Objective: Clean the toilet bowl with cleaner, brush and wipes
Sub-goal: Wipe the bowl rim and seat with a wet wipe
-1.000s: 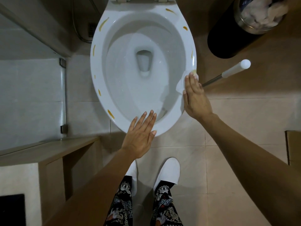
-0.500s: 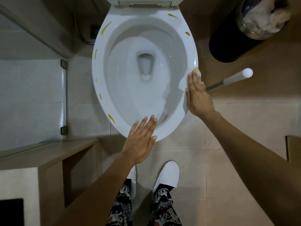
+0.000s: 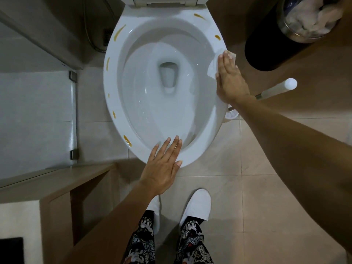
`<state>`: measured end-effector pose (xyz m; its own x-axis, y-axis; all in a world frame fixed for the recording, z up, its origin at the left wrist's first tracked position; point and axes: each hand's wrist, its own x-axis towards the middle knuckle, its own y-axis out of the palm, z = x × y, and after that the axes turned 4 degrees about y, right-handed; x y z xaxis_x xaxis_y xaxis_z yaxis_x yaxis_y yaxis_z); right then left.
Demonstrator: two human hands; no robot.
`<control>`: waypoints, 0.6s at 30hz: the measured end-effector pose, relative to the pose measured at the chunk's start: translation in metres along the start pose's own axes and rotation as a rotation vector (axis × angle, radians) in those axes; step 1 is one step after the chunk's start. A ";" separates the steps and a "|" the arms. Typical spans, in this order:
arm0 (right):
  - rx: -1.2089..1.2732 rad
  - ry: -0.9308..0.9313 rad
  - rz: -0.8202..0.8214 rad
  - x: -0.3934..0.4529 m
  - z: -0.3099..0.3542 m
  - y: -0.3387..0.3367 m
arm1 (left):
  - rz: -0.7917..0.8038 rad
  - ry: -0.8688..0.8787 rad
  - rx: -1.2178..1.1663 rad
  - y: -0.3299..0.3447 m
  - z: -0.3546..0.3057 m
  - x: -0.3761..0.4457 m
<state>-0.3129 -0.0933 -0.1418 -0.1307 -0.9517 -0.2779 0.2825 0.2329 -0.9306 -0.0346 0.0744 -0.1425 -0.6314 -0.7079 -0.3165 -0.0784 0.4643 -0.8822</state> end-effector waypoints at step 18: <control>0.123 -0.079 -0.003 -0.148 0.006 0.048 | 0.033 -0.001 -0.014 -0.001 0.001 0.000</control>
<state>-0.2741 0.0574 -0.1439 -0.0581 -0.9661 -0.2514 0.3976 0.2086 -0.8935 -0.0340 0.0735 -0.1422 -0.6332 -0.6923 -0.3459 -0.0681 0.4951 -0.8662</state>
